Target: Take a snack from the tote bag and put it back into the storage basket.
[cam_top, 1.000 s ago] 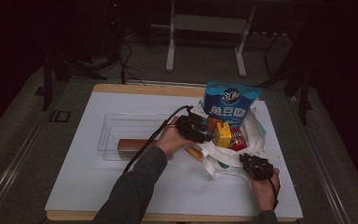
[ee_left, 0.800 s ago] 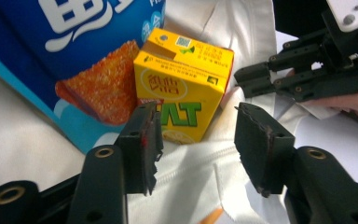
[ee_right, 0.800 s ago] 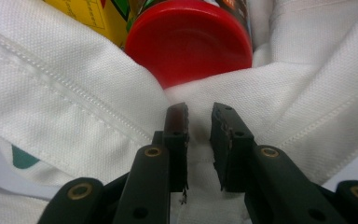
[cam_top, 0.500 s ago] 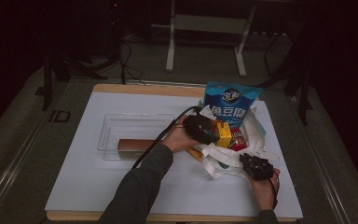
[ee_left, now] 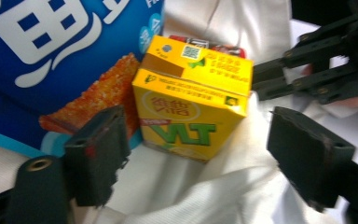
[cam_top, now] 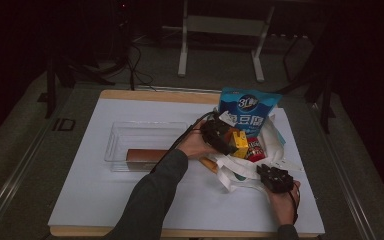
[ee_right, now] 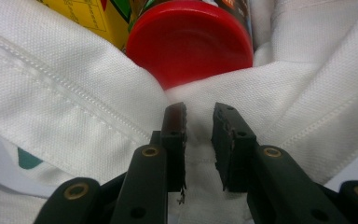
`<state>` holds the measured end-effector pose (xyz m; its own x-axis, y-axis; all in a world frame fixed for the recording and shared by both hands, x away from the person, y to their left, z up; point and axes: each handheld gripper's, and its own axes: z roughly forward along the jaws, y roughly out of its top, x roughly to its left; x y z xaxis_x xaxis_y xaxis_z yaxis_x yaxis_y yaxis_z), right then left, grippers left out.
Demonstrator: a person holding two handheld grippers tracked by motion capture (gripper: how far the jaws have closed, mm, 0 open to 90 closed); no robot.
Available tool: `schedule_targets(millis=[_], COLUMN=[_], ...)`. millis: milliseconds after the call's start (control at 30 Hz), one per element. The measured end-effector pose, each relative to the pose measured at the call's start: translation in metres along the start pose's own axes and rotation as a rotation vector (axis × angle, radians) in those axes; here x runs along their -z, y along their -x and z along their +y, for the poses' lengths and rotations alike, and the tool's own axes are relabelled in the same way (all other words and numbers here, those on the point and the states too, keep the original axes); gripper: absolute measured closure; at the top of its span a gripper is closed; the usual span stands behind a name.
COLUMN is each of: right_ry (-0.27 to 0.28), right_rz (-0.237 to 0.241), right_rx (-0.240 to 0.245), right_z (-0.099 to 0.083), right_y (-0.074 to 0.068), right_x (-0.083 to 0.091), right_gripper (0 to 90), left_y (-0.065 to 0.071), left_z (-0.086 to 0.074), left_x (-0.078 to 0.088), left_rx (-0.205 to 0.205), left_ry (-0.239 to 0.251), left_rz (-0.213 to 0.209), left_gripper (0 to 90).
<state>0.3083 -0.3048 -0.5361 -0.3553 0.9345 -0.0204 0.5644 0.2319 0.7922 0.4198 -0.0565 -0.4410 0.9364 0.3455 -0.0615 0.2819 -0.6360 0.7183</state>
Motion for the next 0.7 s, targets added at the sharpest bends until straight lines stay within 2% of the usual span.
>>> schedule_targets(millis=[33,67,100,133,167,200,233,300,333,367,433,467,500,567,600,700], right_ry=[0.000,0.000,0.000,0.000,0.000,0.000,-0.001,-0.001,-0.001,-0.001,-0.002,-0.003,-0.003,-0.002,-0.002,-0.001], right_rz=[0.000,-0.001,-0.001,0.000,0.000,0.000,-0.001,0.000,0.001,0.001,0.000,0.000,0.001,0.000,0.000,0.000], right_rx=[0.001,0.001,0.001,0.000,0.000,0.001,0.001,0.000,-0.001,-0.001,0.001,0.001,-0.001,0.000,0.000,0.000], right_z=[0.000,0.000,0.000,0.000,0.000,0.000,0.000,0.000,0.000,0.000,0.000,0.000,0.000,0.000,0.000,0.000], right_y=[0.000,0.000,0.000,0.000,0.000,0.000,0.000,0.000,0.000,0.000,0.000,0.000,0.000,0.000,0.000,0.000], right_x=[0.000,0.000,0.000,0.000,0.000,0.000,0.000,0.000,0.000,0.000,0.000,0.000,0.000,0.000,0.000,0.000], right_gripper=[74.4,74.4,74.4,74.4,74.4,74.4,74.4,74.5,74.5,74.5,74.5,74.5,74.5,74.6,74.5,74.6], left_y=[0.000,0.000,0.000,0.000,-0.001,-0.001,-0.002,-0.003,-0.003,-0.004,-0.004,-0.005,-0.004,-0.005,-0.004,-0.004], left_z=[0.001,0.002,0.003,0.004,0.005,0.006,0.007,0.007,0.008,0.007,0.007,0.007,0.008,0.008,0.008,0.008], left_x=[-0.001,-0.002,-0.003,-0.004,-0.005,-0.008,-0.009,-0.011,-0.013,-0.015,-0.017,-0.019,-0.020,-0.024,-0.025,-0.029], left_rx=[-0.008,-0.017,-0.018,-0.029,-0.034,-0.027,-0.032,-0.025,-0.029,-0.023,-0.033,-0.028,-0.031,-0.021,-0.021,-0.022], left_ry=[0.002,0.002,0.000,-0.012,-0.023,-0.026,-0.032,-0.032,-0.041,-0.042,-0.045,-0.044,-0.049,-0.048,-0.052,-0.058], left_rz=[-0.011,0.001,-0.020,-0.003,-0.003,-0.030,-0.016,-0.035,-0.011,-0.023,-0.008,-0.025,-0.004,-0.012,0.003,0.006], left_gripper=[17.4,16.1,15.8,14.9,14.6,14.6,13.7,13.8,13.5,14.2,14.3,14.6,14.7,15.0,15.0,15.1])
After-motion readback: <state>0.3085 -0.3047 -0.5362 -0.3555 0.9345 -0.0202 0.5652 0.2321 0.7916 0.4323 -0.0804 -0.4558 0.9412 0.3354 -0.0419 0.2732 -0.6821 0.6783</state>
